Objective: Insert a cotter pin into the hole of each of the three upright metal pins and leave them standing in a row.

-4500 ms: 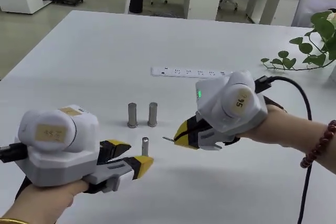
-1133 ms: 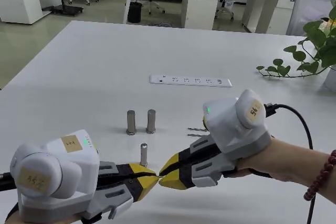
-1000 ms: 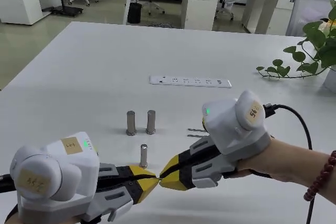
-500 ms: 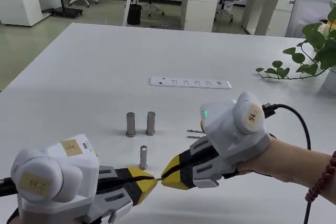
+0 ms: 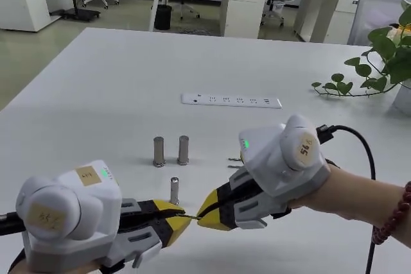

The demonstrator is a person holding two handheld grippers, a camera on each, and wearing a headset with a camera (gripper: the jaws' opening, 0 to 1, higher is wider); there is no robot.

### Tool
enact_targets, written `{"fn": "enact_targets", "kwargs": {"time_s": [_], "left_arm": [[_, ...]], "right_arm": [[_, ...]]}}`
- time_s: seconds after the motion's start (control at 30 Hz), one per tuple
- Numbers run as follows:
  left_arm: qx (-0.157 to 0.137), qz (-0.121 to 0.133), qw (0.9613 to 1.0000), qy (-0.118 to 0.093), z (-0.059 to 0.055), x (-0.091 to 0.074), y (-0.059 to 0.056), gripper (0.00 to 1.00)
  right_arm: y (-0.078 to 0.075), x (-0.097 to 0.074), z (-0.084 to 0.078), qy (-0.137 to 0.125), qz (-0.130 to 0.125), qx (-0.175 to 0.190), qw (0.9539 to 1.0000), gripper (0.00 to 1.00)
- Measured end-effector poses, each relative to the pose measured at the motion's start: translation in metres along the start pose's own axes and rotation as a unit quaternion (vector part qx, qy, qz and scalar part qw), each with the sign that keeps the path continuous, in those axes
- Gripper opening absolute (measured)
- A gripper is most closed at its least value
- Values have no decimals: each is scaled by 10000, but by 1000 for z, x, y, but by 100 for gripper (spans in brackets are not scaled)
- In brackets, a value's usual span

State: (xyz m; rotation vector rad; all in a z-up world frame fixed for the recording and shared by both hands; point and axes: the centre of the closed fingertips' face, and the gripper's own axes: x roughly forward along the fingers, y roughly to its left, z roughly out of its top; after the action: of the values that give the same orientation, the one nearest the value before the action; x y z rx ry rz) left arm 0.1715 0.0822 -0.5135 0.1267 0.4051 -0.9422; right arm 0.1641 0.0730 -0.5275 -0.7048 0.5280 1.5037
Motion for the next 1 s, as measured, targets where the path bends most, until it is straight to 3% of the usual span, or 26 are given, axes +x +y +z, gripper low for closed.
{"fn": "enact_targets", "kwargs": {"time_s": [0.27,0.47,0.63,0.77,1.0], "left_arm": [[-97,198,9998,31,-2,3,8,6],[-126,366,9992,19,-2,3,15,10],[-34,661,9978,94,-7,1,28,13],[-162,894,9959,-32,-6,1,38,13],[-88,1207,9926,91,-12,4,54,15]], "right_arm": [[-7,-1,-6,237,-115,-136,9996,0],[-17,-1,-16,424,-295,-11,9987,0],[-27,-4,-21,571,-466,5,9973,0],[-36,-4,-25,745,-569,21,9956,0],[-51,-2,-33,970,-694,119,9928,0]]}}
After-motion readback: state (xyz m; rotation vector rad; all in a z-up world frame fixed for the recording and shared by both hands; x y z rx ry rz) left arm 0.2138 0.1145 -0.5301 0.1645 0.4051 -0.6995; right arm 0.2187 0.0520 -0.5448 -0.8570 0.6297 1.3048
